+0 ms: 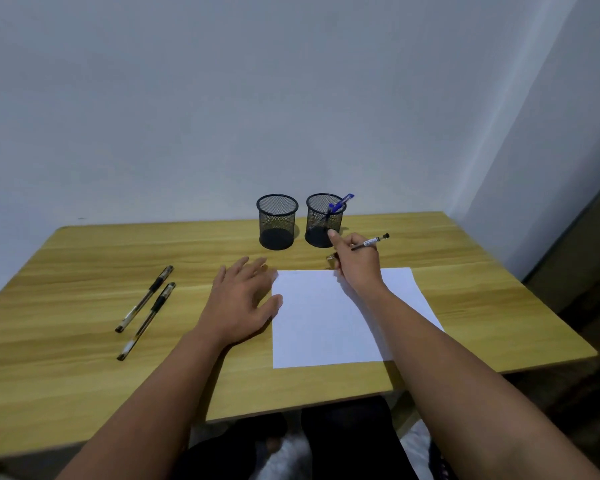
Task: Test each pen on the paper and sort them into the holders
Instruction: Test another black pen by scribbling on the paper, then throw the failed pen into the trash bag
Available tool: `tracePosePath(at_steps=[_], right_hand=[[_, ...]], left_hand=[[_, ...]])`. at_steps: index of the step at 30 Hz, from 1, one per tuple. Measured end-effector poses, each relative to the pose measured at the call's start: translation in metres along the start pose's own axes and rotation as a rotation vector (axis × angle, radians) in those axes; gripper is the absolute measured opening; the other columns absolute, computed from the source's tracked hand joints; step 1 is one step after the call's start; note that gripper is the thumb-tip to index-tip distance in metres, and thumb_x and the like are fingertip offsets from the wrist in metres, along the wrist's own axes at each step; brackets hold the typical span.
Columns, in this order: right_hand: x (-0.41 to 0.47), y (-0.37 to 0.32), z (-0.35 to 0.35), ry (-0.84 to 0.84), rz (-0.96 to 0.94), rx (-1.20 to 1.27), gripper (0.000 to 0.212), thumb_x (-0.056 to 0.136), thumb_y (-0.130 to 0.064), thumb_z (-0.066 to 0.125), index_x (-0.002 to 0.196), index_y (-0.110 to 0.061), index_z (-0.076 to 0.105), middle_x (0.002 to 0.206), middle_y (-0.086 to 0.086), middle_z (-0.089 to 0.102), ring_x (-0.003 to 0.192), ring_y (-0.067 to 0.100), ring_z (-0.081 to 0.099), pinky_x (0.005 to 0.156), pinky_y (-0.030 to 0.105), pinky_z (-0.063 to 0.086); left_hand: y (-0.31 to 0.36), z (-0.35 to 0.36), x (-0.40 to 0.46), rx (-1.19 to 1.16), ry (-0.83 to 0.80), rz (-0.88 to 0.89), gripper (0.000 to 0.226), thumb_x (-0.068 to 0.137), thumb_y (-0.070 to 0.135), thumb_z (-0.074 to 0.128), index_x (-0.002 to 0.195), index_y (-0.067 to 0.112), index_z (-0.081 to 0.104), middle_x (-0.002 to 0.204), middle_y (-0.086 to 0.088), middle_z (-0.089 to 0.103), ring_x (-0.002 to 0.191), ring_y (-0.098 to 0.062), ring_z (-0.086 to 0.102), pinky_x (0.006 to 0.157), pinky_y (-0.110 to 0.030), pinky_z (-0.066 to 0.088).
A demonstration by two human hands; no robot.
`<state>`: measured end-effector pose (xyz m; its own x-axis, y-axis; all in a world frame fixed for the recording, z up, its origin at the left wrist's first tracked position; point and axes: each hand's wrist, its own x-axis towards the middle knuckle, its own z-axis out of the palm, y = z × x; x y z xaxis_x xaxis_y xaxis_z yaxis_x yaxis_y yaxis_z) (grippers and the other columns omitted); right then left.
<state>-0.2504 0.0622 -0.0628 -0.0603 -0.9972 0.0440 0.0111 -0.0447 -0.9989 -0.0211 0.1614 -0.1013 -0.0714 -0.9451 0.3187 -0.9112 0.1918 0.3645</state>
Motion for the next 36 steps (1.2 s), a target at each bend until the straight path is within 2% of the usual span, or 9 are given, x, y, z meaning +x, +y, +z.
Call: tracePosePath(at_steps=[3,6,8,10,13,16,21,27,36], right_hand=[[-0.001,-0.012,0.002,0.035,-0.050,0.080,0.043,0.094,-0.032,0.083,0.071,-0.007,0.057,0.057,0.003,0.049,0.056,0.020,0.045,0.070,0.047,0.053],[-0.009,-0.030,0.002,0.003,0.000,0.063,0.028,0.099,-0.035,0.077,0.080,-0.015,0.071,0.068,0.002,0.070,0.048,0.009,0.053,0.056,0.029,0.052],[-0.012,-0.038,0.003,-0.050,0.065,0.065,0.032,0.106,-0.039,0.065,0.096,-0.011,0.078,0.076,0.003,0.077,0.047,0.008,0.056,0.046,0.021,0.045],[-0.015,-0.041,0.006,-0.081,0.100,0.093,0.034,0.110,-0.034,0.057,0.103,-0.006,0.076,0.075,0.005,0.074,0.048,0.012,0.054,0.043,0.020,0.041],[-0.020,-0.037,0.012,-0.098,0.065,0.054,0.021,0.108,-0.025,0.063,0.094,-0.010,0.068,0.073,0.007,0.066,0.049,0.013,0.051,0.042,0.020,0.039],[-0.024,-0.036,0.013,-0.154,0.075,0.043,0.020,0.102,-0.025,0.073,0.095,-0.006,0.073,0.076,0.008,0.073,0.050,0.011,0.054,0.044,0.020,0.043],[-0.026,-0.046,0.003,-0.304,0.095,0.017,0.018,0.101,-0.019,0.072,0.109,-0.005,0.079,0.103,0.016,0.082,0.058,0.010,0.062,0.050,0.020,0.048],[-0.022,-0.066,-0.012,-0.388,0.049,-0.074,0.017,0.094,-0.017,0.080,0.107,-0.006,0.081,0.104,0.013,0.083,0.061,0.008,0.062,0.052,0.019,0.045],[-0.023,-0.069,-0.018,-0.392,0.026,-0.076,0.022,0.095,-0.017,0.080,0.107,0.001,0.080,0.093,0.008,0.083,0.059,0.008,0.057,0.053,0.021,0.043]], left_hand=[[-0.008,-0.007,0.000,0.051,0.177,-0.059,0.051,0.091,0.049,0.049,0.137,0.030,0.061,0.144,0.003,0.057,0.135,-0.024,0.045,0.105,-0.051,0.041],[-0.015,-0.017,-0.001,0.179,0.162,-0.257,0.045,0.092,0.044,0.057,0.131,0.026,0.066,0.129,0.000,0.063,0.121,-0.027,0.052,0.095,-0.049,0.044],[-0.018,-0.020,-0.001,0.204,0.113,-0.316,0.037,0.093,0.046,0.061,0.123,0.027,0.070,0.122,0.001,0.064,0.116,-0.027,0.054,0.093,-0.047,0.044],[-0.018,-0.021,0.000,0.207,0.102,-0.321,0.031,0.094,0.045,0.062,0.118,0.030,0.073,0.117,0.003,0.065,0.112,-0.025,0.056,0.090,-0.045,0.045],[-0.018,-0.022,0.003,0.194,0.140,-0.322,0.021,0.095,0.041,0.063,0.111,0.033,0.075,0.112,0.006,0.066,0.107,-0.021,0.058,0.084,-0.042,0.048],[-0.016,-0.029,0.006,0.091,0.176,-0.334,0.015,0.094,0.036,0.065,0.105,0.030,0.075,0.106,0.007,0.070,0.097,-0.017,0.062,0.075,-0.036,0.050],[0.000,-0.049,0.018,-0.295,0.198,-0.383,0.006,0.094,0.026,0.069,0.093,0.031,0.073,0.091,0.009,0.073,0.082,-0.013,0.066,0.067,-0.031,0.053],[0.013,-0.076,0.037,-0.609,0.193,-0.277,0.010,0.095,0.016,0.069,0.093,0.021,0.077,0.095,0.006,0.076,0.095,-0.016,0.068,0.078,-0.026,0.049],[0.024,-0.083,0.039,-0.646,0.148,-0.223,0.011,0.095,0.015,0.069,0.092,0.022,0.078,0.093,0.002,0.078,0.094,-0.016,0.070,0.086,-0.033,0.052]])
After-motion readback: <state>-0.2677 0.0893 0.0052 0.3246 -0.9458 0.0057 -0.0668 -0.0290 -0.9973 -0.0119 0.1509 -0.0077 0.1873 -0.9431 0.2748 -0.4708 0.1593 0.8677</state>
